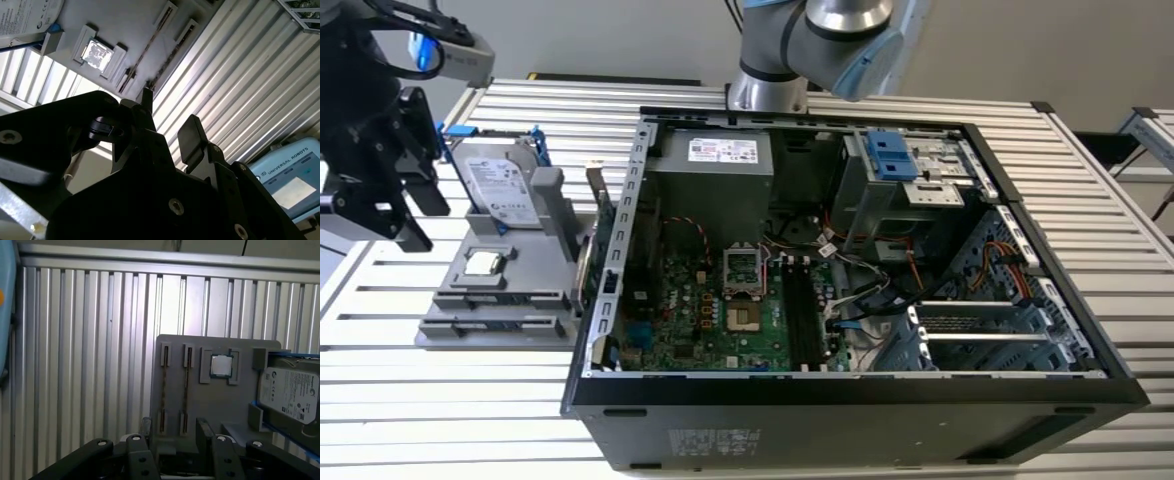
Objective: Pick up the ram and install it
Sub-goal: 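Pick up the ram and move it above insertion slot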
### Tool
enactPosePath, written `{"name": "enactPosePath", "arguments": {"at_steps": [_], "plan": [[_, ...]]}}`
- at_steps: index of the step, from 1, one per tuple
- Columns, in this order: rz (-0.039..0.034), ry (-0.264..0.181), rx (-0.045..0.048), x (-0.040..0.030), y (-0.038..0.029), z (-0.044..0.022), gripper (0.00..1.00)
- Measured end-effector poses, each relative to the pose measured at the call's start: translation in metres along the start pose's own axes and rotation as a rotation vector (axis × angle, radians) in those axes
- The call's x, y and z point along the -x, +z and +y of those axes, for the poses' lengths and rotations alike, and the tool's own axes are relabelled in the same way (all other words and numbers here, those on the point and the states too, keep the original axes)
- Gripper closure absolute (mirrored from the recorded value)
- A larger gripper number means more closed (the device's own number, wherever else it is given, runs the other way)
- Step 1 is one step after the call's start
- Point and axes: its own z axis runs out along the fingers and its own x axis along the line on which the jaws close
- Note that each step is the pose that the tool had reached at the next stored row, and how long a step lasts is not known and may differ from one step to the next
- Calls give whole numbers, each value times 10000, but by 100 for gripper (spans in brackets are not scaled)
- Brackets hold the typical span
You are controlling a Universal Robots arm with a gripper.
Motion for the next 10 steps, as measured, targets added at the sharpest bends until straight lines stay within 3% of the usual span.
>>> {"name": "enactPosePath", "arguments": {"at_steps": [10], "plan": [[12, 1, 1, 0, 54, 0, 0]]}}
